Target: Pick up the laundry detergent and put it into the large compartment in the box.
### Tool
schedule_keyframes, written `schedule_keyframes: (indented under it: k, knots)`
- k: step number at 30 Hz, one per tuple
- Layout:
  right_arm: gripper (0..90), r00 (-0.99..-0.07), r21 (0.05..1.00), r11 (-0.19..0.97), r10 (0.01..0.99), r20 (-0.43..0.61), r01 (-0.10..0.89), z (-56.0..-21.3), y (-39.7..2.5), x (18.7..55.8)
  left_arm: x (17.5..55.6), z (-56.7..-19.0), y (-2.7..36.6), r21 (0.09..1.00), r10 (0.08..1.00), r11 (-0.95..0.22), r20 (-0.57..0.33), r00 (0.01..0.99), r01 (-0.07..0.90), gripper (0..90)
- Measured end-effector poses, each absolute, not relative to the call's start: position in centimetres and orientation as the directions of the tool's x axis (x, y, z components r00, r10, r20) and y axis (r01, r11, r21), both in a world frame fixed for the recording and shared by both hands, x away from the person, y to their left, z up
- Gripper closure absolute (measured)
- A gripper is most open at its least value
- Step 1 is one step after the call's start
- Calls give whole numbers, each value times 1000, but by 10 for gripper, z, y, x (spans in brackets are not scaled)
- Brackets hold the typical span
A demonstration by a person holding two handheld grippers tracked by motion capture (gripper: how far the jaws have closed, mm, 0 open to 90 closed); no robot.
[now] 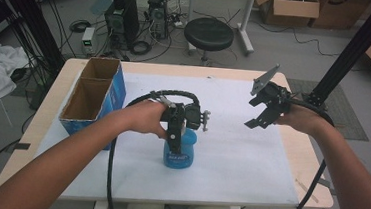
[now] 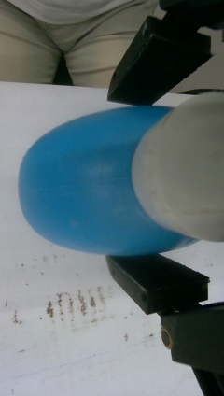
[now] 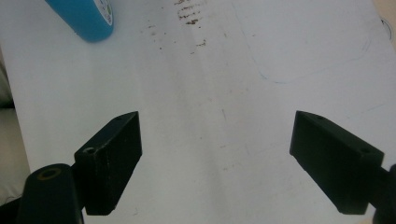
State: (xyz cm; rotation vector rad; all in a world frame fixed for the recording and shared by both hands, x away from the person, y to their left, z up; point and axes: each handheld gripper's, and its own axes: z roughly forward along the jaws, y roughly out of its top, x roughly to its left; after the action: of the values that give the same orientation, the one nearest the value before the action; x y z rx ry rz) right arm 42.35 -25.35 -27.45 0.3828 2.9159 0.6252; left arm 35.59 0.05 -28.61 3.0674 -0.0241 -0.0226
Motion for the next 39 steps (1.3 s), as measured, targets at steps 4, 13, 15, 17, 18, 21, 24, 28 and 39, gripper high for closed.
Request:
schedule_keyframes:
  k: [4,13,15,17,18,21,24,28,39]
  knots:
    - [165,-959,420,881,273,-79,217,-274,-253,424,358,-288,1,77,-5,-997,-12,1000,-4,200]
    - [165,-959,423,880,273,-77,216,-274,-252,424,357,-291,-2,68,-13,-998,-9,1000,-12,216]
    - [166,-959,423,880,272,-76,216,-274,-252,423,357,-291,-2,65,-13,-998,-10,1000,-13,223]
    - [166,-959,422,880,273,-77,216,-274,-252,424,358,-291,-1,68,-13,-998,-13,1000,-12,242]
    - [166,-959,424,880,273,-77,216,-274,-252,424,358,-291,-1,62,-11,-998,-13,1000,-10,247]
    - [166,-959,423,880,274,-77,218,-274,-252,423,358,-291,-1,63,-10,-998,-12,1000,-10,255]
    - [166,-959,422,880,274,-76,218,-274,-251,423,358,-291,-1,68,-9,-998,-9,1000,-8,258]
    - [166,-959,421,881,273,-76,217,-274,-251,423,358,-291,0,64,-11,-998,-11,1000,-10,285]
    - [166,-959,425,879,271,-76,215,-274,-250,423,359,-291,1,68,-2,-998,6,1000,-2,309]
